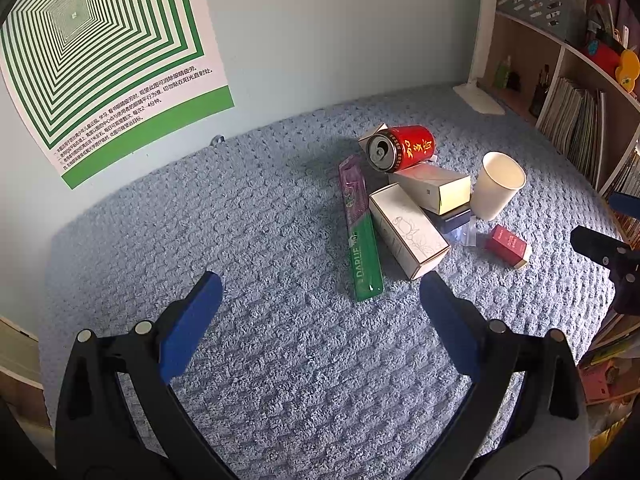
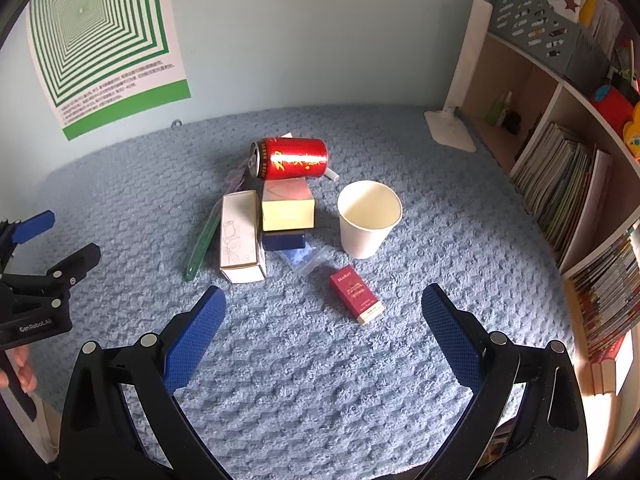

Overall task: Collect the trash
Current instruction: 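Reach both tools toward the pile of trash on the blanket, then grasp the toothbrush package with the left tool while the right tool grasps the paper cup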

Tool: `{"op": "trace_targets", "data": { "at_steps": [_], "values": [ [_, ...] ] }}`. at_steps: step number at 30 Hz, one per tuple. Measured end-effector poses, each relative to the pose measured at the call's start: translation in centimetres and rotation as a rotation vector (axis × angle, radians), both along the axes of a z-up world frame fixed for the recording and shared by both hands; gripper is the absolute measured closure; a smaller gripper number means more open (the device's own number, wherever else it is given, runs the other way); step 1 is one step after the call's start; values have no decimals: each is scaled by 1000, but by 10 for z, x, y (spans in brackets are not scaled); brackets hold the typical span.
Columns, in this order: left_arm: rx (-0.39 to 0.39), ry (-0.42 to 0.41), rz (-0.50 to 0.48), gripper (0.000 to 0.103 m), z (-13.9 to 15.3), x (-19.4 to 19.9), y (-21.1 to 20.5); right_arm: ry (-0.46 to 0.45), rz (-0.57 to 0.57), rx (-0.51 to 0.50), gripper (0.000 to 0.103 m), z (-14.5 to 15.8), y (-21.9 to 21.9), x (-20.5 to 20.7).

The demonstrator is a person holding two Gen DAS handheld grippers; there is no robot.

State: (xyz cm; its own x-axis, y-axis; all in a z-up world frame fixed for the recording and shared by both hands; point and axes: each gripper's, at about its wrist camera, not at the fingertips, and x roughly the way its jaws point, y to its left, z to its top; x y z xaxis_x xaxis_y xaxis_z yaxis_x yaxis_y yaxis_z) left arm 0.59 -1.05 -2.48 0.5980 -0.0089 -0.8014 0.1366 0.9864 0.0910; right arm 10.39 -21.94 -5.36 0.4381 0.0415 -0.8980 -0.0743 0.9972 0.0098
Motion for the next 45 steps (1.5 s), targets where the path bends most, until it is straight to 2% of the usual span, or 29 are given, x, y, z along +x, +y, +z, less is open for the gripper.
{"op": "trace_targets", "data": {
  "at_steps": [11,23,37,39,45],
  "values": [
    [6,32,2,7,-10,17,-5,50,-9,9,6,-17,-8,15],
    [11,81,6,7,-28,41,-11,76,-38,63,6,-43,-23,40],
    [40,245,17,7,-96,104,-19,141,-113,146,6,-108,-45,88],
    [54,272,22,7,-107,111,-18,146,-125,144,6,-115,-47,96],
    [32,334,-6,7,-130,124,-22,171,-131,122,6,-137,-47,116]
  ]
}}
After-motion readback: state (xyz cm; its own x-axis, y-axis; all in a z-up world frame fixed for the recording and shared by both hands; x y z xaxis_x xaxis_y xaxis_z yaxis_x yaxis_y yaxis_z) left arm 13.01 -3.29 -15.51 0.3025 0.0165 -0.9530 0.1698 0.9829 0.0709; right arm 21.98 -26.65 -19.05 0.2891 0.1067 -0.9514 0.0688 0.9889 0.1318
